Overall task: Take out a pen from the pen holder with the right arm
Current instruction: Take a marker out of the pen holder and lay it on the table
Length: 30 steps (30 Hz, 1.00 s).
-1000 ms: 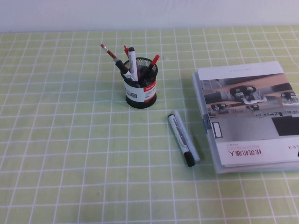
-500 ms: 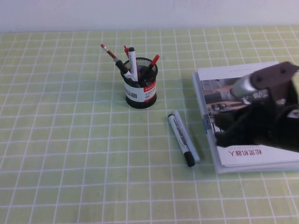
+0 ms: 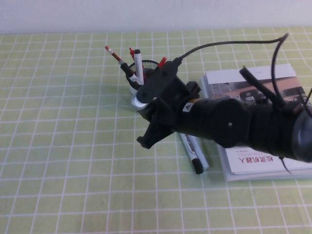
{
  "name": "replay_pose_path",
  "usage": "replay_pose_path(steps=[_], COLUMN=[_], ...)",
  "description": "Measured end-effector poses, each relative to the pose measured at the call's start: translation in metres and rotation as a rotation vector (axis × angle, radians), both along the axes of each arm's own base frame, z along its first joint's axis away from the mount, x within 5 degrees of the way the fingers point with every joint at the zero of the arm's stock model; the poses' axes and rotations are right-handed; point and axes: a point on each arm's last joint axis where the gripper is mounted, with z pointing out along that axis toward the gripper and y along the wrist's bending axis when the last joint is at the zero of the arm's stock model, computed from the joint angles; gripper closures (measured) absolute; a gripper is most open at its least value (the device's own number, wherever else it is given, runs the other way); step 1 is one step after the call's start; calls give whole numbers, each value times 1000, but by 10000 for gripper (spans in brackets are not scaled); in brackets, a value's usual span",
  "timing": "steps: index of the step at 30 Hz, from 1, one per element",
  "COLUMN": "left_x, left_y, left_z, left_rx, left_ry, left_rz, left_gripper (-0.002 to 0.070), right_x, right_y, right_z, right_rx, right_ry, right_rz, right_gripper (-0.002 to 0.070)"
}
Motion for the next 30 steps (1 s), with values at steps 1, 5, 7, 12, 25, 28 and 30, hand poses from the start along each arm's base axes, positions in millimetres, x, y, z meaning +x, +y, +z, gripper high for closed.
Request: replay_pose_path(steps=[1, 5, 7, 12, 25, 28, 30], left_x=[0, 0, 0, 0, 0, 0, 0], left_y=[0, 0, 0, 0, 0, 0, 0], left_z=[0, 0, 0, 0, 0, 0, 0], left_rx=[0, 0, 0, 0, 0, 0, 0], left_ry=[0, 0, 0, 0, 0, 0, 0], left_rz=[0, 0, 0, 0, 0, 0, 0], left_gripper=[681, 681, 681, 681, 681, 681, 681], right_x=[3, 18, 22, 33, 62, 68, 72], right_y=[2, 11, 13, 17, 41, 47, 51], right_z=[0, -7, -13, -24, -28, -27, -27], right_rx=[1, -1, -1, 11, 59, 73, 82], right_ry=[-27, -136, -168, -221, -323, -339, -348], right_rz=[-3, -32, -49, -90, -123, -124, -127], right_gripper=[574, 451, 388, 288, 272, 273, 274])
